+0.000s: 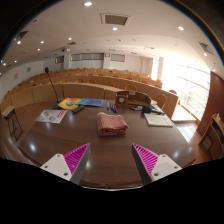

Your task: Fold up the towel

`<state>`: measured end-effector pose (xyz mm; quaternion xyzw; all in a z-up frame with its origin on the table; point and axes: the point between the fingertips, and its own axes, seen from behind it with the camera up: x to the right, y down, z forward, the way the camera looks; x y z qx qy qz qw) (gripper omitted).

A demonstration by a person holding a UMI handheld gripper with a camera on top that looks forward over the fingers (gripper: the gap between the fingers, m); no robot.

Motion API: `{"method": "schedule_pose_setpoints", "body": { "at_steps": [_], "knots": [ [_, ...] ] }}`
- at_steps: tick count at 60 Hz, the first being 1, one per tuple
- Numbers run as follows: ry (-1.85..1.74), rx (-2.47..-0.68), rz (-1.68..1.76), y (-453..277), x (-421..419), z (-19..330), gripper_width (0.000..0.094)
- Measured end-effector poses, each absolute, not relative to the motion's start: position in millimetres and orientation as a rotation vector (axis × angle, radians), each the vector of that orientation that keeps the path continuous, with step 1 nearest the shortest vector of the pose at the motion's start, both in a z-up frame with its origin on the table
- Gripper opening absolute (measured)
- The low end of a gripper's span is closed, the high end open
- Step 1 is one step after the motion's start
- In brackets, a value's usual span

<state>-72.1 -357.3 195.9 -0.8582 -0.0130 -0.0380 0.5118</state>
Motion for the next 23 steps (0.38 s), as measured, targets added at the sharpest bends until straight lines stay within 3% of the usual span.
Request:
{"method": "schedule_pose_setpoints", "body": {
  "at_steps": [23],
  "knots": [
    [-0.033, -2.029, -0.136, -404.7, -68.4, 213.5, 0.0848]
  ]
}}
